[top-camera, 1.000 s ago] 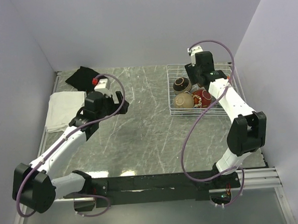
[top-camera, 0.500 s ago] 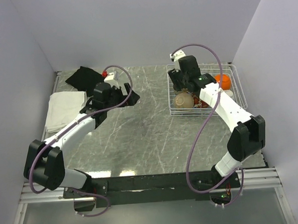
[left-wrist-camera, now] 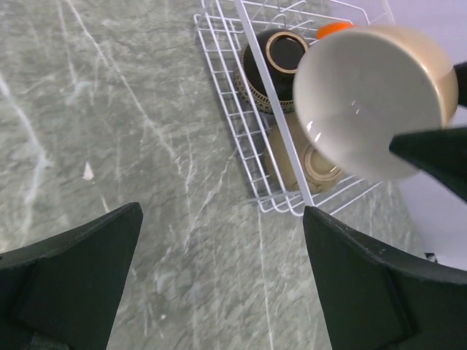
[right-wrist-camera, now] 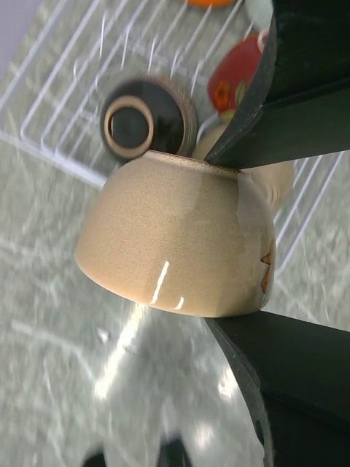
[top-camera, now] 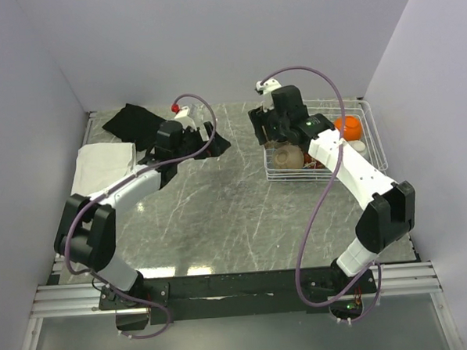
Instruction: Unload the bowls from the dish rack
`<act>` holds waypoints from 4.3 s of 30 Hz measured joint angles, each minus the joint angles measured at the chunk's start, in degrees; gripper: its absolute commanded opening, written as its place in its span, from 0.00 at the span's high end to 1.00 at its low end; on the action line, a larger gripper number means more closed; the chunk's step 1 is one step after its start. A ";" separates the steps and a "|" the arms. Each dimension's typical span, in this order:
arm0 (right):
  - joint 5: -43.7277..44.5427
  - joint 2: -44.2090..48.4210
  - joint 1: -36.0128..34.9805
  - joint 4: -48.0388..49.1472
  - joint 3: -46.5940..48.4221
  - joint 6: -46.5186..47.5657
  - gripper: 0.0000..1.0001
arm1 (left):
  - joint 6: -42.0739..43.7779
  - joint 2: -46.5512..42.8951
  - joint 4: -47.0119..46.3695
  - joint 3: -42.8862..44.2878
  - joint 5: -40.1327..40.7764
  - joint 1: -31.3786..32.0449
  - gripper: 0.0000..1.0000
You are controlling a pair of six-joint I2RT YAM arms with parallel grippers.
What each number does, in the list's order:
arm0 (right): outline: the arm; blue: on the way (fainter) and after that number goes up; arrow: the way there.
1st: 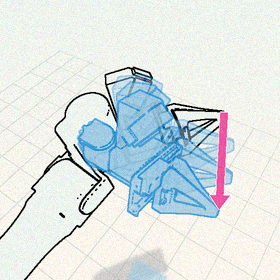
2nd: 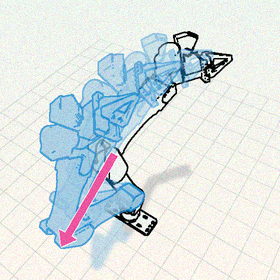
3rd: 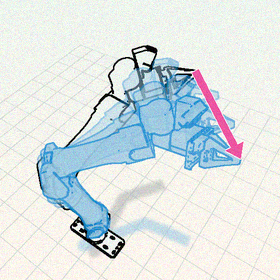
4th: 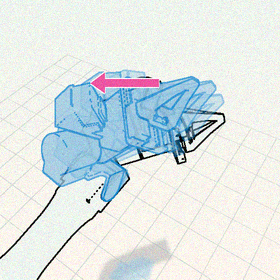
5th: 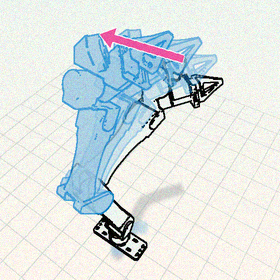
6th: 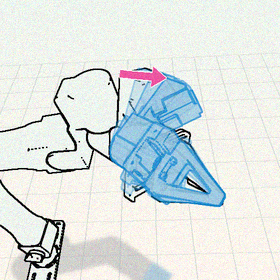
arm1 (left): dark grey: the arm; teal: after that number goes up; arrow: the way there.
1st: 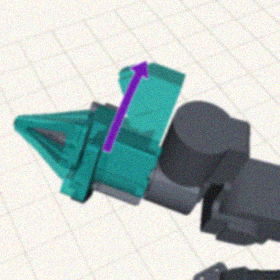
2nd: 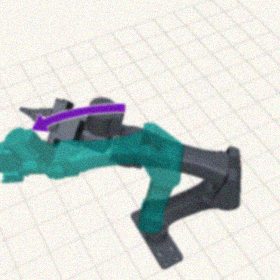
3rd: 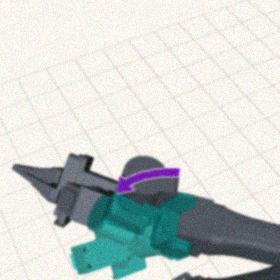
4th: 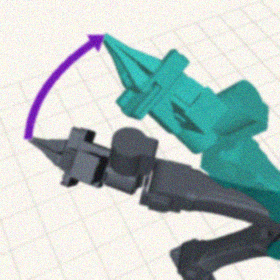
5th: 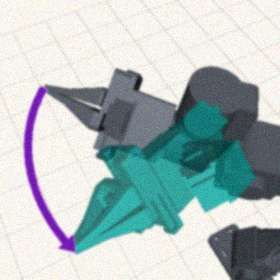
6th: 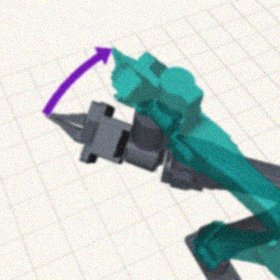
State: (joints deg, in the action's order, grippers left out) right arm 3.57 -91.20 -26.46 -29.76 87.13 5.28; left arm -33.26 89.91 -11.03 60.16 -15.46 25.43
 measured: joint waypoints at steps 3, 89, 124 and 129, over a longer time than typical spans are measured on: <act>-3.37 0.00 -0.57 0.00 0.00 -2.32 1.00 | -0.98 2.14 -1.86 0.74 -1.42 0.11 0.01; -5.73 31.41 -1.66 10.95 -36.06 -23.82 0.00 | 1.22 24.55 45.92 27.41 14.43 -16.61 0.93; -7.10 16.68 21.40 5.42 -20.83 -22.62 0.00 | 12.63 -24.50 31.82 -12.46 18.86 -9.60 0.01; -8.17 10.84 23.10 5.95 -16.52 -25.27 0.00 | 14.08 -25.68 29.92 -15.96 20.65 -6.47 0.01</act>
State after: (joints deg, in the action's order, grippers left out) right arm -4.60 -80.36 -3.36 -23.81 70.61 -19.99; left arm -19.18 64.23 18.90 44.21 5.19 18.96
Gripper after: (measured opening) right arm 0.995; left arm 0.994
